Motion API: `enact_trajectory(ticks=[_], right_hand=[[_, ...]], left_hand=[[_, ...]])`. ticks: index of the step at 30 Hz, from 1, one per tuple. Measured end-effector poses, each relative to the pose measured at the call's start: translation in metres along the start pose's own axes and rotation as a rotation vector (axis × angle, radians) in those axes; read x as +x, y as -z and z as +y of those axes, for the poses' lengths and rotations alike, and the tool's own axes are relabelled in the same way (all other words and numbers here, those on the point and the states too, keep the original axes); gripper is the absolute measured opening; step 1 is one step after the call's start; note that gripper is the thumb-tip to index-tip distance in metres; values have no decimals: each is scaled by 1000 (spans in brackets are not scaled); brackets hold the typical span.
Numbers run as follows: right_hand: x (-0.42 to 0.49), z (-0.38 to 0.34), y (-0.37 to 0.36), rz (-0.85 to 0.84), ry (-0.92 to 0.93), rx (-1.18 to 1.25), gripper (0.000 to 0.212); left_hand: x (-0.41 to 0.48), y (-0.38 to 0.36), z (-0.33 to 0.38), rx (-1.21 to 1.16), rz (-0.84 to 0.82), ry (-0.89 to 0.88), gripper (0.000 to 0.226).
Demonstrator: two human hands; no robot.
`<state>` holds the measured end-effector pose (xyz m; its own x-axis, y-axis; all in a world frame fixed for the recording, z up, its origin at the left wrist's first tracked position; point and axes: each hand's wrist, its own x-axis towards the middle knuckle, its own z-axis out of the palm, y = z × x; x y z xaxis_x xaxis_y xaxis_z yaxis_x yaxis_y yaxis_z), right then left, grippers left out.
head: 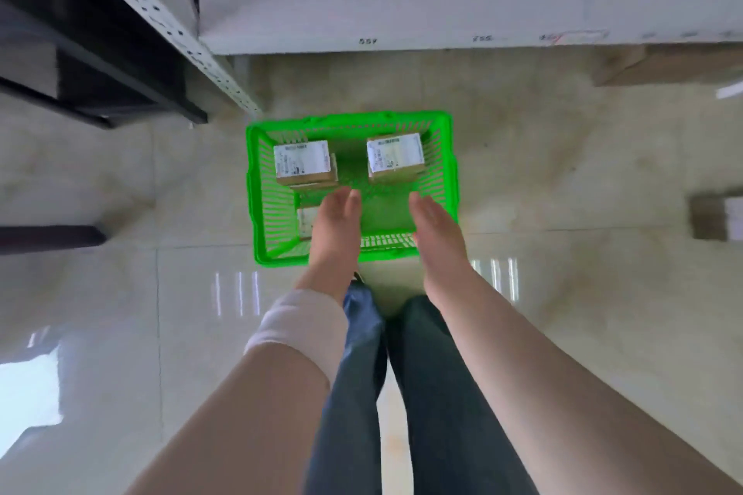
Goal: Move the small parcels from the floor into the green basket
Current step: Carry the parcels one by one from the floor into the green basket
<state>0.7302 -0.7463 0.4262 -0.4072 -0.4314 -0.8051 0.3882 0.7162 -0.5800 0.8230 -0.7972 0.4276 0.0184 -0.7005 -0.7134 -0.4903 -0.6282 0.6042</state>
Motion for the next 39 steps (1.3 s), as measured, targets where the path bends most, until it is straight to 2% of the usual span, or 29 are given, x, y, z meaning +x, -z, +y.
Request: enact_trajectory(ticks=[3, 7, 9, 13, 20, 28, 39], right_hand=[[-57, -25, 50, 44, 25, 167, 38], [-118, -29, 135, 165, 115, 273, 39], [-146, -21, 180, 203, 130, 353, 24], [-201, 12, 273, 268, 161, 507, 42], [-267, 75, 437, 411, 231, 606, 43], [-252, 79, 571, 475, 253, 787, 45], [-173, 26, 771, 513, 182, 806, 37]], left_hand=[[-65, -16, 29, -63, -11, -19, 41], [-152, -56, 52, -101, -91, -54, 37], [-192, -83, 56, -83, -161, -104, 36], [-267, -145, 54, 0, -280, -225, 41], [-389, -286, 37, 100, -507, -359, 51], [-455, -431, 48, 144, -676, -374, 39], [-481, -633, 127, 172, -678, -312, 40]])
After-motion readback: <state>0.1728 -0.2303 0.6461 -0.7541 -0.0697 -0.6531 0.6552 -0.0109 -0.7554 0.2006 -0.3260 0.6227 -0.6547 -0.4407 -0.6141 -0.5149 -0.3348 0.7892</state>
